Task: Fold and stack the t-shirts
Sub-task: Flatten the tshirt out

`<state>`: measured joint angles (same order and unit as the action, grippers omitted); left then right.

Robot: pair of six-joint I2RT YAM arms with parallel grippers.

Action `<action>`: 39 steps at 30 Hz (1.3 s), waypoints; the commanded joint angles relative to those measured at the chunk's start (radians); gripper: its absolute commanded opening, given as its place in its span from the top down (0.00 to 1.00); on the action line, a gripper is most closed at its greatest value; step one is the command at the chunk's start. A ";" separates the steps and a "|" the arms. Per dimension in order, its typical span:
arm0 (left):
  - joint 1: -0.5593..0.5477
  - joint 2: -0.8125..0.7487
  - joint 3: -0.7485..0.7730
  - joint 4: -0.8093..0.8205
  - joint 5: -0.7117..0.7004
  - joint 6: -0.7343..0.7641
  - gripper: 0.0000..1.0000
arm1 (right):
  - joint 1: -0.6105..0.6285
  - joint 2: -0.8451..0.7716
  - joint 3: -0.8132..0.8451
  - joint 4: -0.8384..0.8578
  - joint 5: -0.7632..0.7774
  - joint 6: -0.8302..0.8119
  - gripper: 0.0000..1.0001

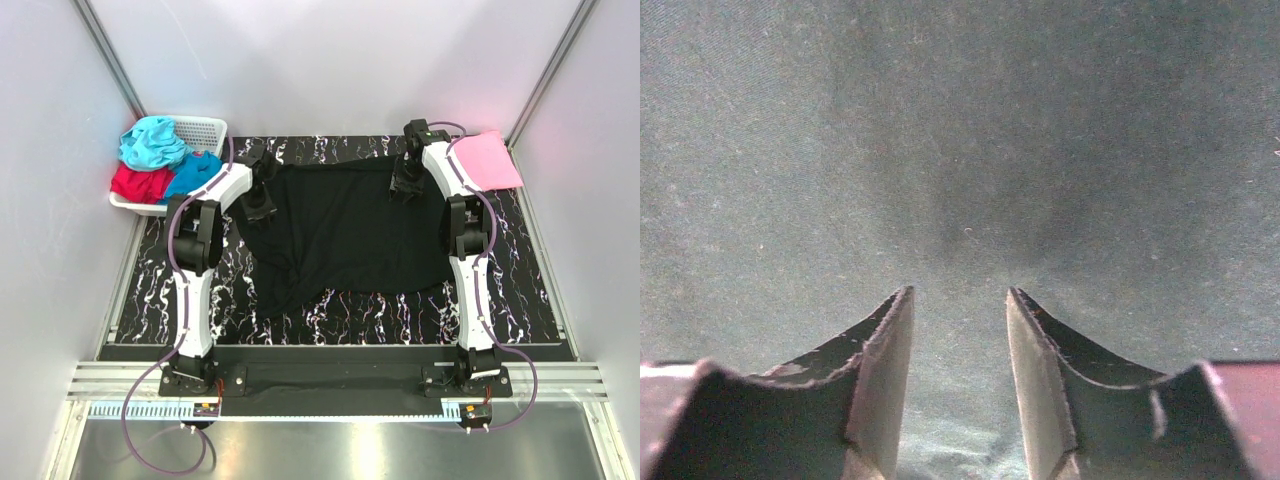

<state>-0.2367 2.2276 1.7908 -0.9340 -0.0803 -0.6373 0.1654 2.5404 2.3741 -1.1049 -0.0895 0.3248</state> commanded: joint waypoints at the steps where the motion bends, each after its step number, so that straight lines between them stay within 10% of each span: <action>1: 0.000 0.024 0.027 -0.002 0.047 -0.007 0.62 | 0.005 -0.031 0.004 -0.013 -0.026 -0.018 0.48; 24: 0.096 0.104 0.143 -0.104 -0.049 -0.041 0.52 | -0.075 0.061 -0.026 0.004 -0.263 0.033 0.43; 39: 0.146 0.382 0.642 -0.227 -0.036 -0.019 0.53 | -0.092 0.067 -0.069 -0.019 -0.210 0.045 0.43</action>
<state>-0.1089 2.5576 2.3760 -1.1732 -0.0978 -0.6628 0.0769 2.5797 2.3474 -1.0931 -0.3450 0.3820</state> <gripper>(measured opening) 0.478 0.567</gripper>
